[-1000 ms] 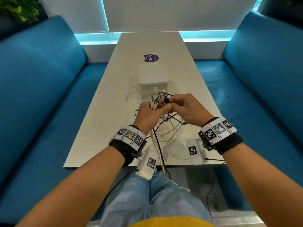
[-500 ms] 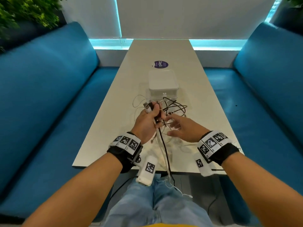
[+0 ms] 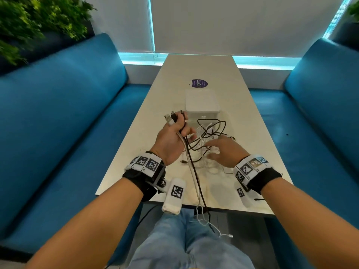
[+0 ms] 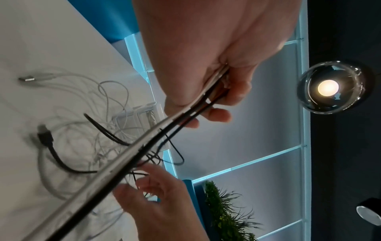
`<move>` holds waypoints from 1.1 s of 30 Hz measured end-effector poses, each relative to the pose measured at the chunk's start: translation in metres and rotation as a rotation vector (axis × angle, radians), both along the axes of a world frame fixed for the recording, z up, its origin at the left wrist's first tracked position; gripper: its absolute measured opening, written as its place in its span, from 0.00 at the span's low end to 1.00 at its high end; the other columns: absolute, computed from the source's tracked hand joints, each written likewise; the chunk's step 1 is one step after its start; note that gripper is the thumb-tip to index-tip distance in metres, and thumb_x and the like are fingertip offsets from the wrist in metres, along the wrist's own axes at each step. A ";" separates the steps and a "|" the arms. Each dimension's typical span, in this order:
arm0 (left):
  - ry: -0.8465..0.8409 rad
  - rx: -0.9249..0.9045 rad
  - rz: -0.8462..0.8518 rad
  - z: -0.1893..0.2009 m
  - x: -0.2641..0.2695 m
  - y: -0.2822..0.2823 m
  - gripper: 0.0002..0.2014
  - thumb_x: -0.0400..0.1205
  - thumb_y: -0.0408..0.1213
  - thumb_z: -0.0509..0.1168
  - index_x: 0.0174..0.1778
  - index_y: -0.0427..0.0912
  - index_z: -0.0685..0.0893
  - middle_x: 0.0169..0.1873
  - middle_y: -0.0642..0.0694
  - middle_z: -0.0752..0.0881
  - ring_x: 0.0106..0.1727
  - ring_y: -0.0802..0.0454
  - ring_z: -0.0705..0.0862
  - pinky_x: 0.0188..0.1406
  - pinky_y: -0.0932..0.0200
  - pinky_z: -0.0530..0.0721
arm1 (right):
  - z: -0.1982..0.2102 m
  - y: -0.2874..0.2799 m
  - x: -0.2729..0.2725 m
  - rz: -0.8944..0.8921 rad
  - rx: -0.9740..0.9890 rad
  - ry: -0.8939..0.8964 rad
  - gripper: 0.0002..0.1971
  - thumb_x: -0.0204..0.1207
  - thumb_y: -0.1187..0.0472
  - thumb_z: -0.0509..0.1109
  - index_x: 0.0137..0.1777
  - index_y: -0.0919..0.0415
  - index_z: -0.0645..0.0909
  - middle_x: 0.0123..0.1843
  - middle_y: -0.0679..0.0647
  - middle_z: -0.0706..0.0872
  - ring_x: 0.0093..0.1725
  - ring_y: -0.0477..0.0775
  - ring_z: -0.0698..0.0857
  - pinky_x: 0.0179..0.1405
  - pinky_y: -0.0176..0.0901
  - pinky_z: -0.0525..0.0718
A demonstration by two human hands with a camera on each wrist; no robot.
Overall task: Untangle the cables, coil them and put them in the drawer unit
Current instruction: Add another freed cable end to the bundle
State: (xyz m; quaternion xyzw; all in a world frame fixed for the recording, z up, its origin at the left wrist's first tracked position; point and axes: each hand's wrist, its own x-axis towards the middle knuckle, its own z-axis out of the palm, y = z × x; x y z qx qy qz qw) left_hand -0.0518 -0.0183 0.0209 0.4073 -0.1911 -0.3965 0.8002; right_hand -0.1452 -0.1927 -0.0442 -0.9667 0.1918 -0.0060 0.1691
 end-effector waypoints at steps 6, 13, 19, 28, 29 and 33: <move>-0.045 -0.075 -0.115 0.007 -0.010 -0.002 0.13 0.86 0.48 0.54 0.43 0.46 0.78 0.22 0.53 0.58 0.22 0.58 0.57 0.26 0.63 0.68 | 0.010 0.014 0.010 0.078 0.073 -0.017 0.09 0.80 0.54 0.68 0.50 0.57 0.88 0.41 0.51 0.82 0.44 0.51 0.80 0.44 0.40 0.72; -0.188 0.100 -0.028 0.012 0.000 0.006 0.09 0.82 0.30 0.63 0.54 0.44 0.86 0.20 0.57 0.63 0.18 0.62 0.56 0.20 0.64 0.53 | -0.007 -0.016 0.007 -0.091 0.102 0.002 0.07 0.79 0.59 0.69 0.44 0.59 0.87 0.40 0.53 0.85 0.44 0.55 0.83 0.44 0.40 0.75; -0.201 0.364 0.089 -0.015 0.006 -0.018 0.09 0.84 0.32 0.63 0.55 0.44 0.87 0.23 0.57 0.71 0.23 0.59 0.60 0.16 0.67 0.58 | 0.036 -0.002 0.003 0.028 0.415 -0.342 0.09 0.80 0.71 0.65 0.45 0.65 0.86 0.37 0.49 0.85 0.35 0.44 0.81 0.35 0.31 0.77; -0.515 0.546 0.195 -0.044 -0.009 -0.046 0.09 0.76 0.44 0.74 0.32 0.48 0.83 0.17 0.58 0.75 0.18 0.61 0.70 0.22 0.61 0.66 | 0.077 0.014 -0.005 0.185 0.491 -0.580 0.07 0.79 0.71 0.67 0.50 0.61 0.85 0.42 0.48 0.87 0.43 0.42 0.85 0.47 0.31 0.81; -0.502 0.546 0.198 -0.045 -0.008 -0.047 0.10 0.75 0.46 0.74 0.31 0.48 0.83 0.18 0.57 0.75 0.19 0.58 0.69 0.24 0.60 0.67 | 0.073 0.012 -0.004 0.157 0.490 -0.595 0.08 0.79 0.68 0.69 0.55 0.58 0.84 0.43 0.49 0.87 0.44 0.45 0.85 0.49 0.34 0.82; -0.386 0.498 0.194 -0.044 -0.007 -0.044 0.12 0.76 0.49 0.72 0.46 0.44 0.89 0.27 0.54 0.86 0.22 0.59 0.74 0.30 0.61 0.73 | 0.043 0.007 -0.005 0.069 0.409 -0.280 0.24 0.75 0.54 0.74 0.70 0.42 0.74 0.40 0.51 0.79 0.36 0.45 0.78 0.42 0.40 0.80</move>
